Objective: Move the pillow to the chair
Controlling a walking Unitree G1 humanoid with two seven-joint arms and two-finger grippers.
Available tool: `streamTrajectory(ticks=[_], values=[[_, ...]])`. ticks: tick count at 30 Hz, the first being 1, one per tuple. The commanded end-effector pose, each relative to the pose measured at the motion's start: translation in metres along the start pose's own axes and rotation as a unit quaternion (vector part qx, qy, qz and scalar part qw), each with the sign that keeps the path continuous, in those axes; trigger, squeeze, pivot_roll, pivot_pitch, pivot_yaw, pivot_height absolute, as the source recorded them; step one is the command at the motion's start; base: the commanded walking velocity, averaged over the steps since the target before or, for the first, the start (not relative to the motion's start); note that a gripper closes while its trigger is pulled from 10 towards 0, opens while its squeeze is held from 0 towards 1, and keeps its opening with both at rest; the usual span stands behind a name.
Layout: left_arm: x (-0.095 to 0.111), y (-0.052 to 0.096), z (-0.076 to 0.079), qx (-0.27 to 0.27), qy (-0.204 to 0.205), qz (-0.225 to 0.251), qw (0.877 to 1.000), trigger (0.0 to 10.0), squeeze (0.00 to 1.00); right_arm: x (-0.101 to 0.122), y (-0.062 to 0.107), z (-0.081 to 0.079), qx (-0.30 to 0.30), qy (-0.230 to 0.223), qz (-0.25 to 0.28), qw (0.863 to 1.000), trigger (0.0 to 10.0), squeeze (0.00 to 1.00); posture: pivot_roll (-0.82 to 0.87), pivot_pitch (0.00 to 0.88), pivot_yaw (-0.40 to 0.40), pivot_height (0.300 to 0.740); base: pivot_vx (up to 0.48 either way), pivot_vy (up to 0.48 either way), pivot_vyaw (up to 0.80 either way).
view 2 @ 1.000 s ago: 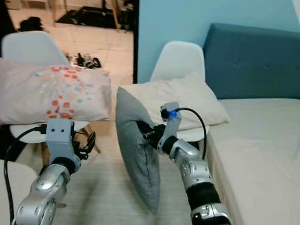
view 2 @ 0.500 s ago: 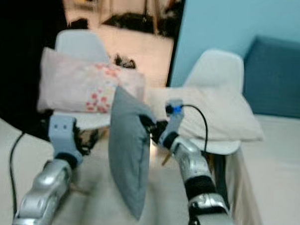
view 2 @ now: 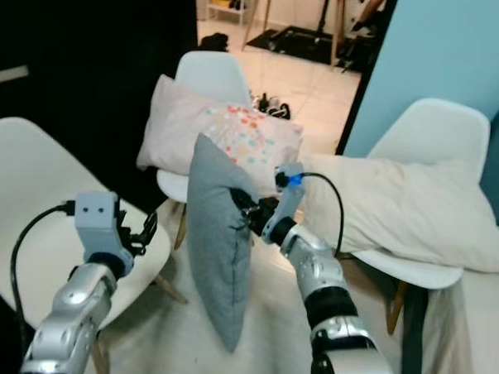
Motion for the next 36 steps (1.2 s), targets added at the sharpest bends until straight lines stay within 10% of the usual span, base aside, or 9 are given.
streamTrajectory(ticks=[1, 36], values=[[-0.003, 0.0013, -0.0033, 0.006, 0.001, -0.004, 1.0, 10.0, 0.0, 0.0198, -0.0069, -0.0029, 0.012, 0.014, 0.046, 0.999, 10.0, 0.0, 0.02, 0.0, -0.089, 0.74, 0.0, 0.0, 0.75], [-0.0005, 0.001, -0.0025, 0.01, -0.012, 0.004, 1.0, 10.0, 0.0, 0.027, -0.0071, -0.0015, 0.02, 0.005, 0.074, 0.997, 10.0, 0.0, 0.02, 0.0, -0.1, 0.74, 0.0, -0.052, 0.64]])
Point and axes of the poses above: a point about 5 cm out from each wrist's last joint towards the gripper, its own y axis pointing back from the gripper into the wrist, its own x axis along the axis of the wrist's last joint, z = x × y, the point moved 2 cm from there along -y, pointing out of the wrist towards the gripper, and after that the axes turned 14 degrees about y, right-handed, at the moved point
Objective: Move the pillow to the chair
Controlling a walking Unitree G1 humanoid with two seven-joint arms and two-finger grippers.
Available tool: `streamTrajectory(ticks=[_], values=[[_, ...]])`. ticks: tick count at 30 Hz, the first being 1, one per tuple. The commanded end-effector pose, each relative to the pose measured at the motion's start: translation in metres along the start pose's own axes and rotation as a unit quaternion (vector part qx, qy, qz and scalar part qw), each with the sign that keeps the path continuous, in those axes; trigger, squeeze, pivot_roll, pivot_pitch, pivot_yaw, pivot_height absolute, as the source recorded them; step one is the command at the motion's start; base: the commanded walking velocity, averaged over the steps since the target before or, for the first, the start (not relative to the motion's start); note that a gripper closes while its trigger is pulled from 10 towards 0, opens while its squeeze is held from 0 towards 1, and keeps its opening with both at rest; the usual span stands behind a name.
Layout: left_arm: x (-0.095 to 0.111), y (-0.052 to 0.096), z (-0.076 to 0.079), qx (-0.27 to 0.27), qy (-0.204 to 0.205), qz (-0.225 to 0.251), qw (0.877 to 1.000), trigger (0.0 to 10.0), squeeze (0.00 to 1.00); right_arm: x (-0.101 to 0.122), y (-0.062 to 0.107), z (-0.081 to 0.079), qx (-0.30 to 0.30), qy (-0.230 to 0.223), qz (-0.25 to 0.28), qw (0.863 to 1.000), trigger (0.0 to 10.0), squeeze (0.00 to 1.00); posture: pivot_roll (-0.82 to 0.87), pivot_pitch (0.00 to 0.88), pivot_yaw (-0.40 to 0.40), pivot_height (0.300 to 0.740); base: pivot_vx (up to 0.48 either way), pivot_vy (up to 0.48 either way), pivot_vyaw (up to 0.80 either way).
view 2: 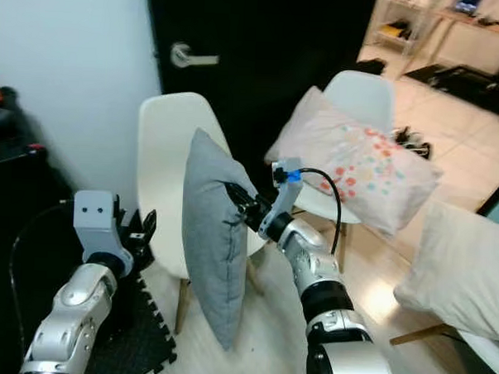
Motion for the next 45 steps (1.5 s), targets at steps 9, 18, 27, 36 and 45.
streamTrajectory(ticks=[9, 18, 27, 36, 45], values=[[-0.0016, -0.0008, 0.0009, 0.001, -0.001, -0.004, 1.0, 10.0, 0.0, 0.0208, -0.0022, 0.0032, 0.003, 0.006, 0.052, 0.999, 10.0, 0.0, 0.02, 0.0, -0.098, 0.74, 0.0, -0.48, 0.0], [-0.0015, -0.0007, -0.0003, 0.006, 0.002, -0.002, 1.0, 10.0, 0.0, 0.02, -0.0023, 0.0018, 0.007, 0.015, 0.049, 0.999, 10.0, 0.0, 0.02, 0.0, -0.097, 0.74, 0.0, -0.32, 0.0], [-0.0018, -0.0006, -0.0001, 0.0, 0.017, -0.002, 1.0, 10.0, 0.0, 0.0181, -0.0027, -0.004, 0.022, 0.048, 0.043, 0.998, 10.0, 0.0, 0.02, 0.0, -0.095, 0.74, 0.0, 0.0, 0.77], [-0.0017, -0.0006, 0.0016, -0.008, 0.028, 0.0, 1.0, 10.0, 0.0, 0.0173, -0.0021, -0.0045, 0.026, 0.054, 0.041, 0.997, 10.0, 0.0, 0.01, 0.0, -0.096, 0.74, 0.0, 0.0, 0.78], [0.0012, -0.0003, 0.0033, -0.015, 0.018, 0.006, 1.0, 10.0, 0.0, 0.0198, -0.0022, 0.0015, 0.01, 0.012, 0.05, 0.999, 10.0, 0.0, 0.01, 0.0, -0.098, 0.74, 0.143, 0.0, 0.24]])
Point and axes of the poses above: a point about 5 cm out from each wrist's last joint towards the gripper, its own y axis pointing back from the gripper into the wrist, its own x axis along the axis of the wrist's last joint, z = x × y, the point moved 2 cm from there along -y, pointing out of the wrist towards the gripper, and after that the axes turned 14 degrees about y, right-handed, at the moved point
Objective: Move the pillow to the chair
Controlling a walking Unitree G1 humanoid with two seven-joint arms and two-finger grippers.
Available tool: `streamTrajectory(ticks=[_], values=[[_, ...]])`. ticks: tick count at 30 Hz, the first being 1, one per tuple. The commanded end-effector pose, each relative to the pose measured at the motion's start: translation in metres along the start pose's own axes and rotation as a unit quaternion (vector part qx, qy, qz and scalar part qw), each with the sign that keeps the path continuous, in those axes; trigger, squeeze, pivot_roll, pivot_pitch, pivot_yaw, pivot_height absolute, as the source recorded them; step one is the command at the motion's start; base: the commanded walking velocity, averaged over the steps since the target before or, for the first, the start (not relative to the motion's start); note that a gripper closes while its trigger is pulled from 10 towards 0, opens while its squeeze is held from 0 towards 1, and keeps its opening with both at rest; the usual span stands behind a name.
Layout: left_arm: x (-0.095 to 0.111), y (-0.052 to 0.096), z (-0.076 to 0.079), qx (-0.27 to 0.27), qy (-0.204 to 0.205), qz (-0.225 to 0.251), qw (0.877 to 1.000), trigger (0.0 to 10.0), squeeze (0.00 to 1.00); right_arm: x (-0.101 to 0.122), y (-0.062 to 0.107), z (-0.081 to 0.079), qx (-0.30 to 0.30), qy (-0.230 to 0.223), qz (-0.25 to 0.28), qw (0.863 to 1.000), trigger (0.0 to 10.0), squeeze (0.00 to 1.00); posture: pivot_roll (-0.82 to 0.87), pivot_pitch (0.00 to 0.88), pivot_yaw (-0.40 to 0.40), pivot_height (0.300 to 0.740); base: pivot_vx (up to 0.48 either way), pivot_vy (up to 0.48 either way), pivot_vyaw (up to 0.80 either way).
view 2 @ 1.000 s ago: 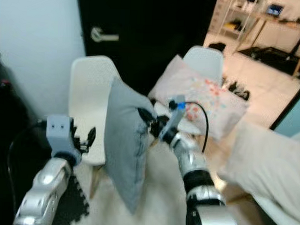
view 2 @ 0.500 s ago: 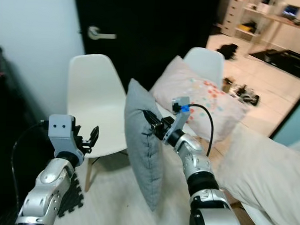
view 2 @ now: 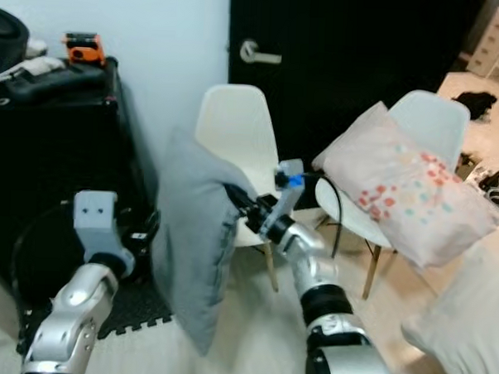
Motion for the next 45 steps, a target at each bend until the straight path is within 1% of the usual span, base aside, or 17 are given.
streamTrajectory(ticks=[1, 13, 19, 27, 41, 45], values=[[-0.0006, -0.0002, 0.003, -0.007, 0.0, -0.001, 1.0, 10.0, 0.0, 0.0168, 0.0007, 0.0094, -0.015, 0.006, 0.031, 0.999, 10.0, 0.0, 0.01, 0.0, -0.098, 0.74, 0.341, 0.0, 0.0], [0.0021, -0.0014, 0.0042, -0.011, -0.001, 0.006, 1.0, 10.0, 0.0, 0.0181, 0.0007, 0.0131, -0.026, -0.008, 0.033, 0.999, 10.0, 0.0, 0.01, 0.0, -0.102, 0.74, 0.351, 0.0, 0.0], [0.0027, -0.0023, 0.0054, -0.014, -0.011, 0.007, 1.0, 10.0, 0.0, 0.0187, 0.0006, 0.0137, -0.027, -0.012, 0.034, 0.999, 10.0, 0.0, 0.01, 0.0, -0.104, 0.74, 0.349, 0.0, 0.0], [0.003, -0.0027, 0.0062, -0.014, -0.02, 0.007, 1.0, 10.0, 0.0, 0.0198, 0.0003, 0.0139, -0.025, -0.014, 0.036, 0.999, 10.0, 0.0, 0.01, 0.0, -0.103, 0.74, 0.349, 0.0, 0.0], [0.003, -0.0028, 0.0065, -0.012, -0.023, 0.008, 1.0, 10.0, 0.0, 0.0207, 0.0, 0.0138, -0.024, -0.017, 0.037, 0.999, 10.0, 0.0, 0.01, 0.0, -0.102, 0.74, 0.35, 0.0, 0.0], [0.0029, -0.0027, 0.0067, -0.013, -0.023, 0.008, 1.0, 10.0, 0.0, 0.0188, -0.0005, 0.0143, -0.027, -0.017, 0.027, 0.999, 10.0, 0.0, 0.02, 0.0, -0.103, 0.74, 0.349, 0.0, 0.0]])
Point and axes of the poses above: a point about 5 cm out from each wrist's last joint towards the gripper, its own y axis pointing back from the gripper into the wrist, its own x axis along the axis of the wrist's last joint, z = x × y, the point moved 2 cm from there along -y, pointing out of the wrist towards the gripper, and after that the axes turned 14 degrees about y, right-handed, at the moved point
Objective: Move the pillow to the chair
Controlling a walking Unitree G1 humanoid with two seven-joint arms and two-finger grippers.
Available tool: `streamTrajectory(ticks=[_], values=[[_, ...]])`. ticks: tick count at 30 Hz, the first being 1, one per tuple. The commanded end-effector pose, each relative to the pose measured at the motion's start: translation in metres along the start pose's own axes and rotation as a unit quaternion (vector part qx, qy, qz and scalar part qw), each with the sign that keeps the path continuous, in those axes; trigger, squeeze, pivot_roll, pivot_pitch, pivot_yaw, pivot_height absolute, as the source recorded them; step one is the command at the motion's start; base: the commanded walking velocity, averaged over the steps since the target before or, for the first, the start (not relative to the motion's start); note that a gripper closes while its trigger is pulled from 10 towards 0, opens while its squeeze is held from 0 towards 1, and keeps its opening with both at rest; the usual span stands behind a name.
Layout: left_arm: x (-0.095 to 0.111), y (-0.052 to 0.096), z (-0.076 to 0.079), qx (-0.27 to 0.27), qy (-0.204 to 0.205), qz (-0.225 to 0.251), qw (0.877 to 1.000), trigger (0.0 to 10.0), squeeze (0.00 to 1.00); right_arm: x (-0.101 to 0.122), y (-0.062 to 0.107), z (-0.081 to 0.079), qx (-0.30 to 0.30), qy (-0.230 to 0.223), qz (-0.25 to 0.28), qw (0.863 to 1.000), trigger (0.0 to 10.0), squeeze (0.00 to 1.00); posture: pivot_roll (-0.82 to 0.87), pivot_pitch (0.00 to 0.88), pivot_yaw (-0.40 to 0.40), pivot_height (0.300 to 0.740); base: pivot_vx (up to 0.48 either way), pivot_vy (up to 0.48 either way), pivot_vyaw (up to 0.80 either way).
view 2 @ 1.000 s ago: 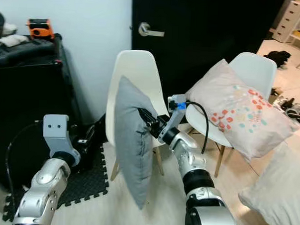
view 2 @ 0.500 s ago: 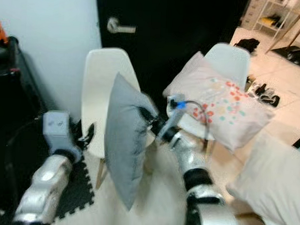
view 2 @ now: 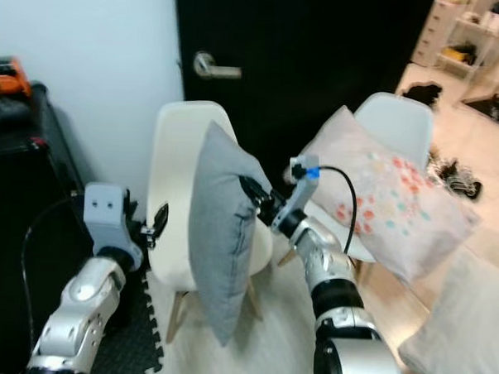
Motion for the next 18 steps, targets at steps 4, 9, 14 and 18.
streamTrajectory(ticks=[4, 9, 14, 18], values=[[-0.0021, 0.0007, -0.0014, 0.003, -0.004, -0.005, 1.0, 10.0, 0.0, 0.012, -0.0062, -0.0018, 0.007, 0.014, 0.017, 1.0, 10.0, 0.0, 0.02, 0.0, -0.104, 0.74, 0.351, 0.0, -0.69], [-0.0021, 0.0007, -0.0013, 0.003, -0.004, -0.005, 1.0, 10.0, 0.0, 0.0126, -0.006, -0.001, 0.004, 0.008, 0.021, 1.0, 10.0, 0.0, 0.02, 0.0, -0.104, 0.74, 0.355, 0.0, -0.32], [-0.0024, 0.0011, -0.0012, 0.003, -0.004, -0.005, 1.0, 10.0, 0.0, 0.0135, -0.0056, -0.0012, 0.007, 0.002, 0.026, 1.0, 10.0, 0.0, 0.02, 0.0, -0.104, 0.74, 0.353, 0.0, 0.0], [-0.0027, 0.0015, -0.0012, 0.003, -0.005, -0.006, 1.0, 10.0, 0.0, 0.0124, -0.0055, -0.0045, 0.022, 0.006, 0.024, 0.999, 10.0, 0.0, 0.02, 0.0, -0.104, 0.74, 0.35, 0.0, 0.0]])
Point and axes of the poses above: a point about 5 cm out from each wrist's last joint towards the gripper, its own y axis pointing back from the gripper into the wrist, its own x axis along the axis of the wrist's last joint, z = x × y, the point moved 2 cm from there along -y, pointing out of the wrist towards the gripper, and after that the axes turned 14 degrees about y, right-handed, at the moved point
